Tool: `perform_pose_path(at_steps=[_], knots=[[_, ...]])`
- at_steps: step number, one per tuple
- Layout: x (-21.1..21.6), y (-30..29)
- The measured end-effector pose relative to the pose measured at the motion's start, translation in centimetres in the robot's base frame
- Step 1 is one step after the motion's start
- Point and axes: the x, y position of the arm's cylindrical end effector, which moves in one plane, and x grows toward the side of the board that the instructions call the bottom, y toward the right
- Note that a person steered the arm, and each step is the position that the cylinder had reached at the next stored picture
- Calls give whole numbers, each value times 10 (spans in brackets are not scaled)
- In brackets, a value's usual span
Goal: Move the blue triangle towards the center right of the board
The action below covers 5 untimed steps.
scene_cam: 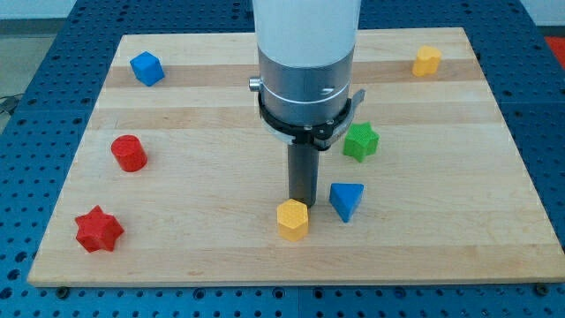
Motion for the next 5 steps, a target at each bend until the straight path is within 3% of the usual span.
perform_pose_path(at_steps=[2,5], knots=[[-30,1],[-22,12]])
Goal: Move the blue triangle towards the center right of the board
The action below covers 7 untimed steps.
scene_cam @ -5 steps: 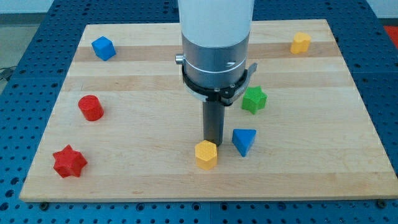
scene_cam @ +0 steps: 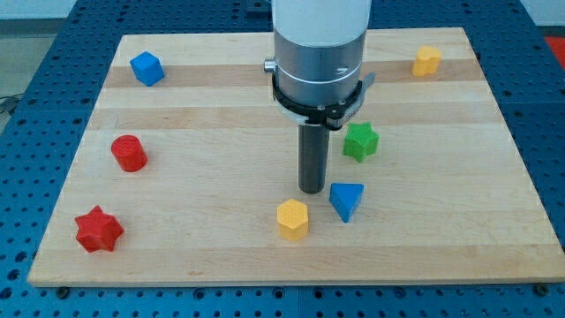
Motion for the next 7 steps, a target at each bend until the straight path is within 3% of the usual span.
perform_pose_path(at_steps=[1,2,3,4,5,7], knots=[[1,0],[33,8],[46,45],[10,83],[-66,107],[-77,113]])
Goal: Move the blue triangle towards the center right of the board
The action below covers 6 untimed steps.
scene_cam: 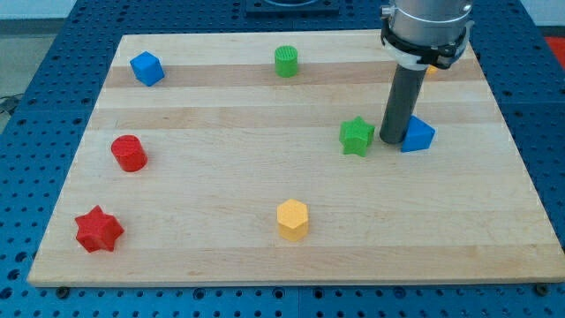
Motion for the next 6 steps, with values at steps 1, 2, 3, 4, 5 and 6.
perform_pose_path(at_steps=[1,2,3,4,5,6], knots=[[7,4],[9,45],[9,45],[9,43],[-6,3],[-45,-1]])
